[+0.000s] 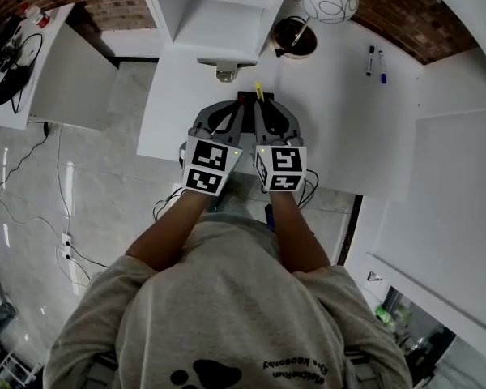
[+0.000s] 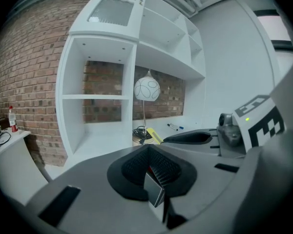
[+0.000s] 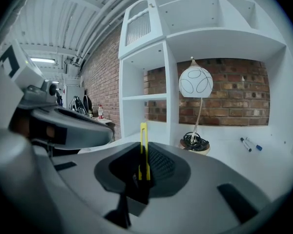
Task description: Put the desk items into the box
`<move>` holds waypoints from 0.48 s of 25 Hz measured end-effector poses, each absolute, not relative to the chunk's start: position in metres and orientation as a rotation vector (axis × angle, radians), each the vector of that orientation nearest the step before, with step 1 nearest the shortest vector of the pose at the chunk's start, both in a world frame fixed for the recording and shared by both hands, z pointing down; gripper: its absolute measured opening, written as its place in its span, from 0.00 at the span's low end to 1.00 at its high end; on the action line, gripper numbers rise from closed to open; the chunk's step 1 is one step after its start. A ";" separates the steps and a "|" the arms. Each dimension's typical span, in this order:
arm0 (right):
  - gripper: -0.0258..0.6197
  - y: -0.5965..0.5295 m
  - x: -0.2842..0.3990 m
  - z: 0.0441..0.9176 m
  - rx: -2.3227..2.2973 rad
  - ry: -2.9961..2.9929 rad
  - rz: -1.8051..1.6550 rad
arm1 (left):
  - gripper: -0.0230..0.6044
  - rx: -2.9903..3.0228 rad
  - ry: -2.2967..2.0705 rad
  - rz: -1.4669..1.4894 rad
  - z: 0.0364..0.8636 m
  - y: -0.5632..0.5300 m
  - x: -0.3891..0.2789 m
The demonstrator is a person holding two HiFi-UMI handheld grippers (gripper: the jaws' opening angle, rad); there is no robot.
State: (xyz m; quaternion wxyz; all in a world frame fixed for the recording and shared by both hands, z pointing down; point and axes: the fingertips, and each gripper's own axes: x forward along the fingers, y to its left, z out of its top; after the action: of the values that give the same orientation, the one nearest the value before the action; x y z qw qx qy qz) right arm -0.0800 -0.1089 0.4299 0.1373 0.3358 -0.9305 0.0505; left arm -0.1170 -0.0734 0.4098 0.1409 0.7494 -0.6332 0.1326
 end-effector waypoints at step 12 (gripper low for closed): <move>0.15 -0.098 -0.094 0.469 0.641 -2.368 0.143 | 0.05 2.138 -1.804 0.406 0.422 -0.074 -0.118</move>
State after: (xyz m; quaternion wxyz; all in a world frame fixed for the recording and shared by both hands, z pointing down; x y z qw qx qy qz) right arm -0.0940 -0.0978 0.4693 0.3356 0.2457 -0.9077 0.0549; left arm -0.1178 -0.0744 0.4215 0.1567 0.7470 -0.6303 0.1419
